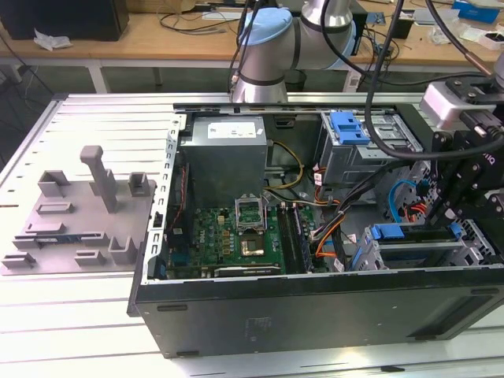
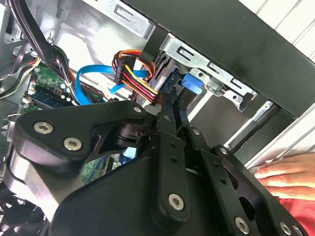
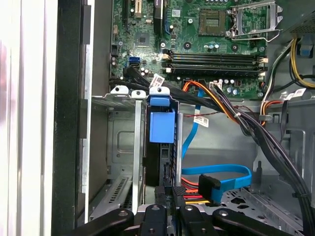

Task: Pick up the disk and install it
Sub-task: 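Insert the first disk wire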

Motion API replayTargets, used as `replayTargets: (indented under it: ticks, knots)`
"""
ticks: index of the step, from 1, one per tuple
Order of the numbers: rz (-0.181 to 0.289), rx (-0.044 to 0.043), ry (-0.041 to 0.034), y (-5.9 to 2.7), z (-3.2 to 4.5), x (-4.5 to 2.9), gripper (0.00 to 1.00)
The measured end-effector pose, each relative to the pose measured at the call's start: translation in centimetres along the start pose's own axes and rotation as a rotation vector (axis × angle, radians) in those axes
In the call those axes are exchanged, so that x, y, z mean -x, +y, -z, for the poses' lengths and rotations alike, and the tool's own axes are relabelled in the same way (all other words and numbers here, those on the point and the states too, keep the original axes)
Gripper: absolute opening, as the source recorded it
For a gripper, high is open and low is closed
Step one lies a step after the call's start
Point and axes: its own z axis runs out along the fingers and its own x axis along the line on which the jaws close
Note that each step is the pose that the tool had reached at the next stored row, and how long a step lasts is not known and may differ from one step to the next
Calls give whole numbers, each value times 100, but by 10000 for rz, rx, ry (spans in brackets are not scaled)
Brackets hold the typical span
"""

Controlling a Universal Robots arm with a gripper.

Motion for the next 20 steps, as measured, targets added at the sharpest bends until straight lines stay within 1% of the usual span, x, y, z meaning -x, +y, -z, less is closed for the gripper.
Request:
replayTargets:
  ticks: [20]
  knots:
    - [0,0,2,-3,-78,1,16]
